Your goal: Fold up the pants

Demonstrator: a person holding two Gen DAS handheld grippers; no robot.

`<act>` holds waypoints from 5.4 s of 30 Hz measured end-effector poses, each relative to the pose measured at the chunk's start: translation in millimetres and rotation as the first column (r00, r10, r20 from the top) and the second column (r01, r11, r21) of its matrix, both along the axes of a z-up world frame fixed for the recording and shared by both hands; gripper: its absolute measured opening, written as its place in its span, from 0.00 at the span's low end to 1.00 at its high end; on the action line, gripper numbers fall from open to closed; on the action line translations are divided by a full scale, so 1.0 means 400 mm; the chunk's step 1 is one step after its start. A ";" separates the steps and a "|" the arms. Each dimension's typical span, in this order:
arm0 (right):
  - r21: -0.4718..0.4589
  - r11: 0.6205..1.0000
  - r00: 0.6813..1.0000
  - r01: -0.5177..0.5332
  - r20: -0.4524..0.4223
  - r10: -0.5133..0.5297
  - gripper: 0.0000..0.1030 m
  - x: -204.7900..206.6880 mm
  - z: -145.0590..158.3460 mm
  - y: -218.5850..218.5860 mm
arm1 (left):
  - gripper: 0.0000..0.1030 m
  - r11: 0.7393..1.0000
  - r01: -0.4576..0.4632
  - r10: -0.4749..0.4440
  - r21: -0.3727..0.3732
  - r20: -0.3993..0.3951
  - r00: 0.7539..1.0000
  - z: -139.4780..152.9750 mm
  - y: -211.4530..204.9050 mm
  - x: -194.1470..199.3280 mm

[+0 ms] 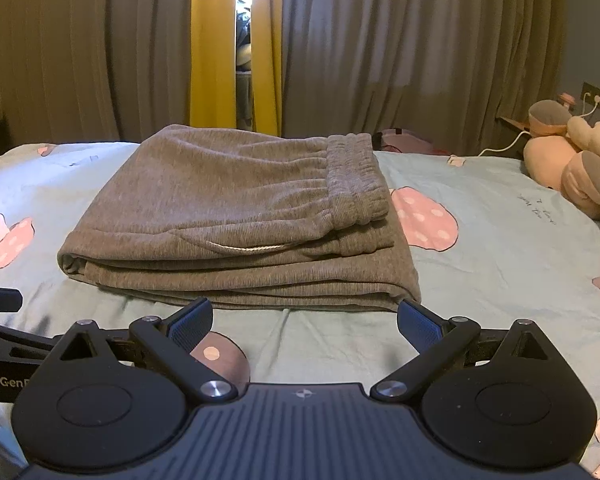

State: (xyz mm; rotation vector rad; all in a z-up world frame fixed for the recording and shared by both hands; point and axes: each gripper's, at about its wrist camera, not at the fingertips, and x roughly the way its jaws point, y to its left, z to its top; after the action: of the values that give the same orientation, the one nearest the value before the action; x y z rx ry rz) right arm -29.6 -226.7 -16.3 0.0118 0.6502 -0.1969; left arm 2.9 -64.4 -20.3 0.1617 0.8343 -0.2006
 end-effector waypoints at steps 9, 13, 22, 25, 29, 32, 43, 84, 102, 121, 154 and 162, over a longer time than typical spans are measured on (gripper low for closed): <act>0.002 1.000 1.000 0.003 0.010 -0.003 0.96 -0.007 0.006 -0.004 | 0.99 1.000 -0.006 0.006 -0.002 0.003 1.000 0.004 0.006 -0.001; 0.010 1.000 1.000 0.004 0.014 -0.005 0.96 -0.009 0.009 -0.008 | 0.99 1.000 -0.009 0.009 -0.006 0.005 1.000 0.005 0.009 -0.001; 0.012 1.000 1.000 0.002 0.016 -0.002 0.96 -0.009 0.010 -0.008 | 0.99 1.000 -0.010 0.010 -0.014 0.005 1.000 0.007 0.012 -0.003; 0.013 1.000 1.000 0.003 0.016 -0.003 0.96 -0.009 0.010 -0.007 | 0.99 1.000 -0.011 0.011 -0.014 0.005 1.000 0.008 0.012 -0.003; 0.012 1.000 1.000 0.004 0.017 -0.004 0.96 -0.009 0.010 -0.006 | 0.99 1.000 -0.010 0.010 -0.013 0.009 1.000 0.008 0.012 -0.002; 0.014 1.000 1.000 0.003 0.017 -0.004 0.96 -0.010 0.009 -0.005 | 0.99 1.000 -0.011 0.011 -0.015 0.010 1.000 0.009 0.012 -0.003; 0.019 1.000 1.000 0.007 0.018 -0.007 0.96 -0.011 0.009 -0.011 | 0.99 1.000 -0.009 0.009 -0.015 0.012 1.000 0.011 0.013 -0.003; 0.022 1.000 1.000 0.010 0.011 -0.010 0.96 -0.010 0.005 -0.006 | 0.99 0.999 -0.020 0.020 -0.027 0.012 1.000 0.015 0.021 -0.001; 0.021 1.000 1.000 0.011 0.005 -0.011 0.96 -0.013 0.001 -0.006 | 0.99 0.999 -0.024 0.025 -0.031 0.017 1.000 0.019 0.018 -0.005; 0.013 1.000 1.000 0.019 -0.003 -0.019 0.96 -0.014 -0.002 -0.007 | 0.99 0.999 -0.025 0.026 -0.037 0.016 1.000 0.022 0.019 -0.008; 0.009 1.000 1.000 0.022 -0.005 -0.022 0.96 -0.015 -0.001 -0.007 | 0.99 0.999 -0.022 0.023 -0.042 0.015 1.000 0.021 0.017 -0.012; 0.010 1.000 1.000 0.022 -0.005 -0.022 0.96 -0.016 -0.001 -0.007 | 0.99 0.999 -0.019 0.020 -0.041 0.016 1.000 0.022 0.019 -0.014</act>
State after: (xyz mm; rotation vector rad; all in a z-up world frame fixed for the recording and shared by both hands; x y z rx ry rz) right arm -35.8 -229.3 -16.8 0.0277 0.6560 -0.2147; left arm -2.6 -56.9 -11.3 0.1167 0.8143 -0.1979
